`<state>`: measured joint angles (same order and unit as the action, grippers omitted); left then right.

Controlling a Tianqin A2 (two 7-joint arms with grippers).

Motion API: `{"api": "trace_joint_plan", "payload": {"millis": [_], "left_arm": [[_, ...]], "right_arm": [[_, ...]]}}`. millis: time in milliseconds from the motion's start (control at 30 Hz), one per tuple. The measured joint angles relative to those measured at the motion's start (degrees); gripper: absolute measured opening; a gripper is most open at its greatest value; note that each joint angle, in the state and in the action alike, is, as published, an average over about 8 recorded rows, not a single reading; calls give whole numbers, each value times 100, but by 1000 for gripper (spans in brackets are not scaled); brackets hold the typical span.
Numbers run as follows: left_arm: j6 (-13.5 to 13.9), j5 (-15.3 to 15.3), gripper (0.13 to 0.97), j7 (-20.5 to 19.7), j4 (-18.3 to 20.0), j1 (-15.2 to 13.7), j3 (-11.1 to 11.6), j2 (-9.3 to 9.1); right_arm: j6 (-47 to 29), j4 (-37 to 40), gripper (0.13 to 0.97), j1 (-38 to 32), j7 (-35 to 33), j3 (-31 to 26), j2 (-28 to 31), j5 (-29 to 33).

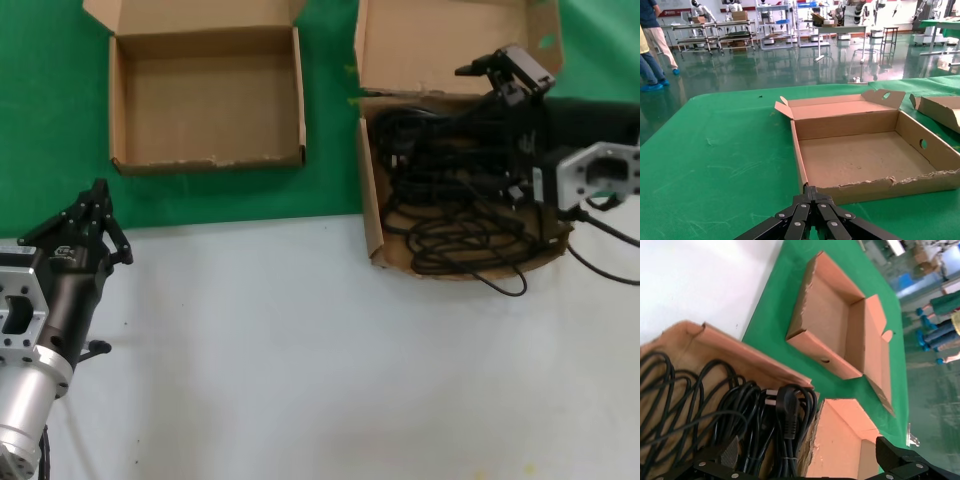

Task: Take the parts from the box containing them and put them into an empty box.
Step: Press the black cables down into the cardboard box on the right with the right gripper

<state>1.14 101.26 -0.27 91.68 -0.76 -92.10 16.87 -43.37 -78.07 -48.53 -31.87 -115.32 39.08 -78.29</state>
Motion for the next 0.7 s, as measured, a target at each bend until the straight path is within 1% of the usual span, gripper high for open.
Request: {"api": "trace_joint_plan", "payload": {"millis": [333, 467, 700], "left_arm": [[0, 0, 145, 0, 0, 0, 0, 0], [0, 0, 145, 0, 0, 0, 0, 0], [0, 0, 145, 0, 0, 0, 0, 0]], "right_arm": [[-50, 835, 966, -583, -317, -303, -449, 330], [-27, 1015, 966, -709, -322, -369, -555, 450], [7, 1206, 936, -826, -305, -439, -666, 582]]}}
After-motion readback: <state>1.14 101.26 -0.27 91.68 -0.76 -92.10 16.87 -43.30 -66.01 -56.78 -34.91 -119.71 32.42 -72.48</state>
